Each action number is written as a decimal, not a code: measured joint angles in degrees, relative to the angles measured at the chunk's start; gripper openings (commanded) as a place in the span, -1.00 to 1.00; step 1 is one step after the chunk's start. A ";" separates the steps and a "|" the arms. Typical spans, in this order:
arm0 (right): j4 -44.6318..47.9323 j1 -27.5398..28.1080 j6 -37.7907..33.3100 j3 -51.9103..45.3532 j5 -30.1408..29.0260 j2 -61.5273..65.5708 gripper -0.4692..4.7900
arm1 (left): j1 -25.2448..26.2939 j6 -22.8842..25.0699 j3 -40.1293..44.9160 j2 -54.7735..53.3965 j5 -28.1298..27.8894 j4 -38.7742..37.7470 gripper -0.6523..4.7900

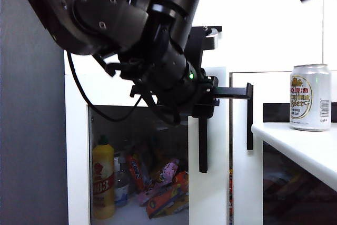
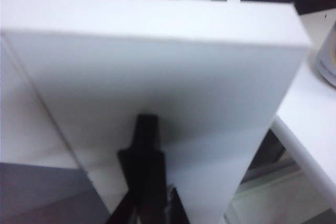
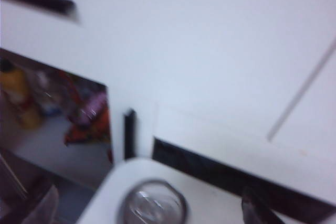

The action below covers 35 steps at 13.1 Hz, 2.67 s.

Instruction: Open the left door of the white cabinet, pick up a can of beverage from the table on the right, place it inside the cabinet, and finally close the cabinet door.

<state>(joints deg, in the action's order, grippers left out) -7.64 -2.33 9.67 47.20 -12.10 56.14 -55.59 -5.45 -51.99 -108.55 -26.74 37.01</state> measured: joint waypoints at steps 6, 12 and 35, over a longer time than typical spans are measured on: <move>-1.95 0.00 0.44 0.00 -1.92 1.03 1.00 | -0.22 -0.20 0.46 2.32 0.57 -3.50 -0.78; -1.77 -1.53 0.44 -0.02 -5.88 3.21 1.00 | -0.24 -0.22 0.46 2.49 0.61 -3.78 -0.78; -4.74 -9.35 -3.65 18.60 -16.33 26.95 -0.85 | -0.24 -0.35 0.55 2.51 0.59 -3.72 -0.78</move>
<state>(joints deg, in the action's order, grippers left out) -12.38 -11.68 6.02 65.80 -28.42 83.09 -55.83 -5.80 -51.44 -106.04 -26.15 33.30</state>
